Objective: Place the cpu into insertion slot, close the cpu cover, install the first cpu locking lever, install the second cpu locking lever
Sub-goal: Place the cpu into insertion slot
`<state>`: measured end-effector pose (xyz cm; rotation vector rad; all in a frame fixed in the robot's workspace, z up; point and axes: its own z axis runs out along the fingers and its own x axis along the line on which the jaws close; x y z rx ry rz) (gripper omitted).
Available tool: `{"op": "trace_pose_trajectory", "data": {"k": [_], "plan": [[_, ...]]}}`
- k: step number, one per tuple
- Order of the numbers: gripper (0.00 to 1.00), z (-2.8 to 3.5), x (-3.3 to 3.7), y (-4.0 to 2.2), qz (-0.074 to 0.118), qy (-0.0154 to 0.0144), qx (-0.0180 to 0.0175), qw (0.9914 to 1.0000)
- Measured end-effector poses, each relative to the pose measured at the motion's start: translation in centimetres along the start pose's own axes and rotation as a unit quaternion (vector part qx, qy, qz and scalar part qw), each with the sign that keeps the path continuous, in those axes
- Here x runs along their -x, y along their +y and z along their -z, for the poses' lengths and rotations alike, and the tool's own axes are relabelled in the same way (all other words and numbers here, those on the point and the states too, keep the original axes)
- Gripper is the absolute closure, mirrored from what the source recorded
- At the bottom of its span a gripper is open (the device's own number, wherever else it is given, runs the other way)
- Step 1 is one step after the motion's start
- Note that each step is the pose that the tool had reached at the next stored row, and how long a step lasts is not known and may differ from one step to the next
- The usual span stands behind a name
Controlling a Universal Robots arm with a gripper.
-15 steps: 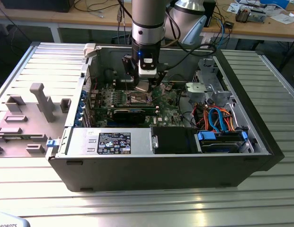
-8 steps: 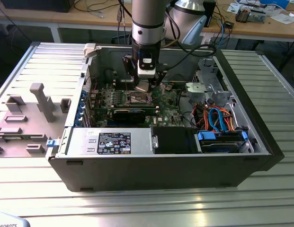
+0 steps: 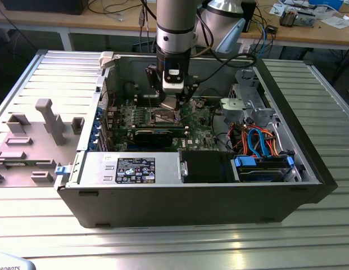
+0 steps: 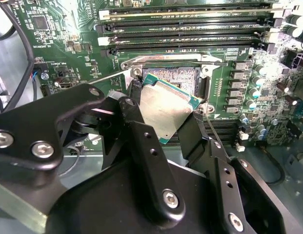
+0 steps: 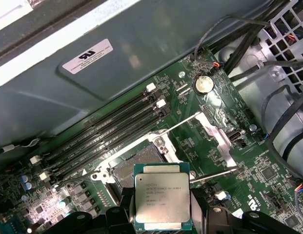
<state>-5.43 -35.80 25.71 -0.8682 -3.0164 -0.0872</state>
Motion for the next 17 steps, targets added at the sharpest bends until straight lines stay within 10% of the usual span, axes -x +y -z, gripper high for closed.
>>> {"op": "trace_pose_trajectory", "data": {"k": [17], "plan": [[0.46, -0.05, 0.0, 0.0, -0.017, -0.0009, 0.0002, 0.99986]]}}
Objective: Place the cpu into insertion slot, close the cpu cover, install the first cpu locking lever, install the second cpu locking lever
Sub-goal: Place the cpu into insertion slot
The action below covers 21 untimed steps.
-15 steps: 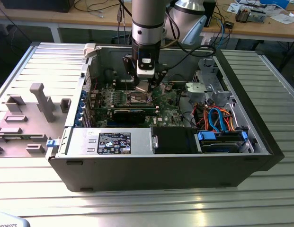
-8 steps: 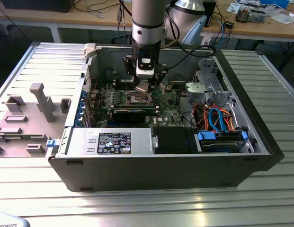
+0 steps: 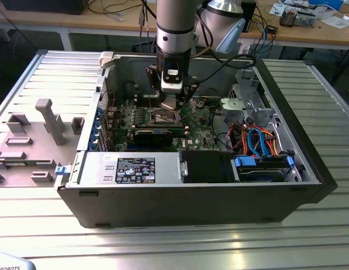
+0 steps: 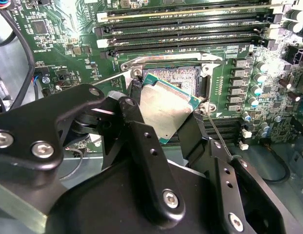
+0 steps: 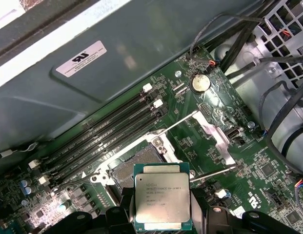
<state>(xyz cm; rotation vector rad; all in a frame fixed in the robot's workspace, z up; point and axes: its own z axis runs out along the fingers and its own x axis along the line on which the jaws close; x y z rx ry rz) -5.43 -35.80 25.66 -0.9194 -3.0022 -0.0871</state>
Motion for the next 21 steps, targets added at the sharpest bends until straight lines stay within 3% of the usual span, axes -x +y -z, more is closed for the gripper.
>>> {"op": "trace_pose_trajectory", "data": {"k": [21], "plan": [[0.46, -0.08, 0.0, 0.0, -0.027, -0.0014, 0.0004, 0.99965]]}}
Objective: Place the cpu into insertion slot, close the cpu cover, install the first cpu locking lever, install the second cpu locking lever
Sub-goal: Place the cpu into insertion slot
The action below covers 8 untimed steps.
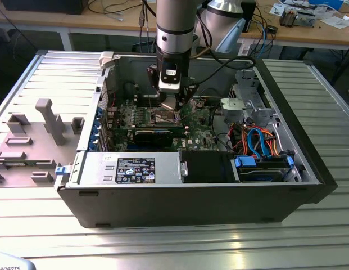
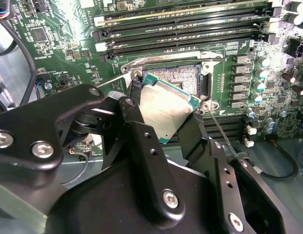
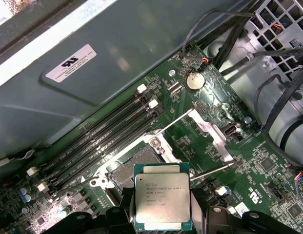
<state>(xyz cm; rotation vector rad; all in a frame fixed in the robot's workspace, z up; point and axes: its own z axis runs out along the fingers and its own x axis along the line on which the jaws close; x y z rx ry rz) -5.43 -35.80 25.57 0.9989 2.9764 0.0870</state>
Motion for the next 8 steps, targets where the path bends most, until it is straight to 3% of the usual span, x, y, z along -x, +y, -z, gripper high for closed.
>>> {"op": "trace_pose_trajectory", "data": {"k": [8], "plan": [[0.46, -0.03, 0.0, 0.0, -0.011, -0.0006, 0.0002, 0.99994]]}}
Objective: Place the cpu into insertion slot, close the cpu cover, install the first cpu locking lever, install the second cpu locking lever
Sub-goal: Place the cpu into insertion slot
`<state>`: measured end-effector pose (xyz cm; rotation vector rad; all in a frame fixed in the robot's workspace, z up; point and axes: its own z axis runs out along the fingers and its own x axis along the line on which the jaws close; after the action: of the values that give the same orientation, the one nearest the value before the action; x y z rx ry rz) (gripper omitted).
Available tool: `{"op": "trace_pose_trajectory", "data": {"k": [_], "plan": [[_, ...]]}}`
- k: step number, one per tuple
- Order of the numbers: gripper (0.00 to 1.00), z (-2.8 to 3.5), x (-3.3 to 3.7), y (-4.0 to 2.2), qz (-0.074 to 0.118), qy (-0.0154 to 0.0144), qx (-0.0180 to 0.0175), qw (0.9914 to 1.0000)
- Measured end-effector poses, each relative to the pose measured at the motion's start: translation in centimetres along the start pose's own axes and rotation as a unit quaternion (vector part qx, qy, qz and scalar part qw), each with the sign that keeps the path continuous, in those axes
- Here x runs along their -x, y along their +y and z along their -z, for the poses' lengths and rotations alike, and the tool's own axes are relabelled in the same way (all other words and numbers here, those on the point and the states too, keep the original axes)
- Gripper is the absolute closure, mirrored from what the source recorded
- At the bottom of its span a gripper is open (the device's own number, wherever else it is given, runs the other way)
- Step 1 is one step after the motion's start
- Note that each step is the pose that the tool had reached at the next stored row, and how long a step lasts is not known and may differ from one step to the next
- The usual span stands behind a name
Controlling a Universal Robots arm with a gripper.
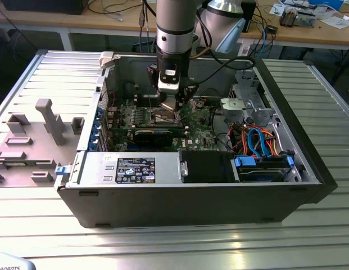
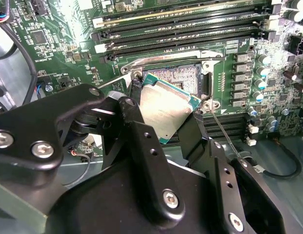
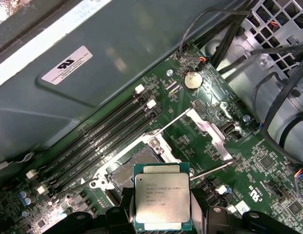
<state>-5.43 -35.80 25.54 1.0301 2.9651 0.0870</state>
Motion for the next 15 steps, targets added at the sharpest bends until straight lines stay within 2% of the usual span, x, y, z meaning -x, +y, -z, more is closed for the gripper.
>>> {"op": "trace_pose_trajectory", "data": {"k": [7, 10, 15], "plan": [[0.46, -0.04, 0.0, 0.0, -0.012, -0.0009, 0.0, 0.99993], [0.46, -0.04, 0.0, -0.01, -0.016, -0.0034, -0.0029, 0.99987], [0.46, -0.05, 0.0, 0.0, -0.019, -0.0052, -0.0048, 0.99979]]}}
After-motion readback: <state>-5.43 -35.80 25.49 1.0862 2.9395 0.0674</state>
